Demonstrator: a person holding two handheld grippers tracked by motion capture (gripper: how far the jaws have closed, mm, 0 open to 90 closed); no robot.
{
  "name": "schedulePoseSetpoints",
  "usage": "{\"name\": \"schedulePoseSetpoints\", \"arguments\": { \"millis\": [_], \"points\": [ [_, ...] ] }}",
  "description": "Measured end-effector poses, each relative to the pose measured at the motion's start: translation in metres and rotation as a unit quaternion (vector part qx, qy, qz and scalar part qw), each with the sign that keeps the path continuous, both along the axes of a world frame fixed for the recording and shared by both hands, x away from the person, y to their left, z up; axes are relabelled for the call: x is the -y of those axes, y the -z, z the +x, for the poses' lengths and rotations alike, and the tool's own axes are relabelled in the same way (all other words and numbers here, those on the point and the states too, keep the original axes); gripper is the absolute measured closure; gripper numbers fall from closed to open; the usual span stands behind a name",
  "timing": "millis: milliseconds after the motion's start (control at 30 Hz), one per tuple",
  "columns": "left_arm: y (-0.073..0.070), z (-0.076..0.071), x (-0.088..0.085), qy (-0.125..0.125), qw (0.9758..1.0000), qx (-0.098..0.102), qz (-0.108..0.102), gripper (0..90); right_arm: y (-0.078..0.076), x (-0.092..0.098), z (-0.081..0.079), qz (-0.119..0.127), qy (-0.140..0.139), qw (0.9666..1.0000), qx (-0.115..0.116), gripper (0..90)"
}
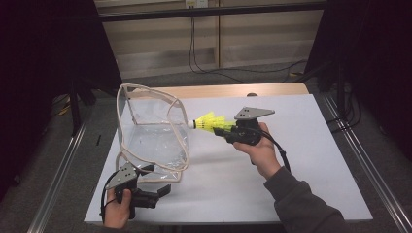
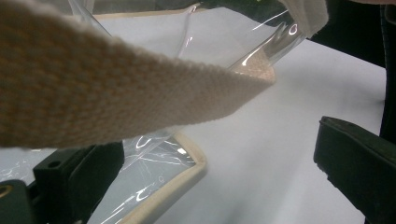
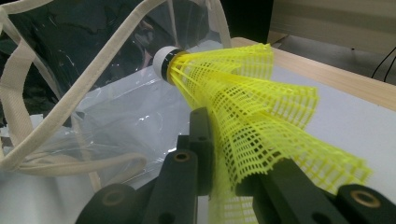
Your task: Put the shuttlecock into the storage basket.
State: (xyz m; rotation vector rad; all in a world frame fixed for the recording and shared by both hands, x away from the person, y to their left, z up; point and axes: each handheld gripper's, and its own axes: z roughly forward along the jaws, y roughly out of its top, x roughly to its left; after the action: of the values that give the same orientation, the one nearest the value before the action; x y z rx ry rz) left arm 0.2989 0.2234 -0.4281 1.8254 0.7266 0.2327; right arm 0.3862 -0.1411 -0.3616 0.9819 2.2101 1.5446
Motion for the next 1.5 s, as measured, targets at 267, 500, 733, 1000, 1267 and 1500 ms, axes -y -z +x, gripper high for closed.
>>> {"name": "schedulePoseSetpoints", "arguments": {
  "millis": [267,500,733,1000,1267,1500],
  "points": [
    [0.000,0.000,0.000,0.001,1.0000,0.000,0.000,1.8,-0.009,-0.006,0.003,-0.006,-0.003,0.9999,0.008,82.6],
    [0.000,0.000,0.000,0.001,1.0000,0.000,0.000,1.8,-0.017,-0.011,0.004,-0.003,-0.004,0.9999,0.014,82.6],
    [0.000,0.000,0.000,0.002,1.0000,0.001,0.001,1.8,-0.025,-0.016,0.004,-0.003,-0.006,0.9997,0.022,82.6],
    [0.000,0.000,0.000,0.000,1.0000,0.001,-0.001,1.8,-0.033,-0.021,0.005,-0.004,-0.004,0.9997,0.026,82.6],
    [0.000,0.000,0.000,0.001,1.0000,0.000,0.001,1.7,-0.041,-0.027,0.006,-0.006,-0.005,0.9995,0.030,82.6],
    [0.000,0.000,0.000,0.001,1.0000,-0.001,0.000,1.8,-0.049,-0.033,0.007,-0.006,-0.007,0.9994,0.033,82.6]
  ]
}}
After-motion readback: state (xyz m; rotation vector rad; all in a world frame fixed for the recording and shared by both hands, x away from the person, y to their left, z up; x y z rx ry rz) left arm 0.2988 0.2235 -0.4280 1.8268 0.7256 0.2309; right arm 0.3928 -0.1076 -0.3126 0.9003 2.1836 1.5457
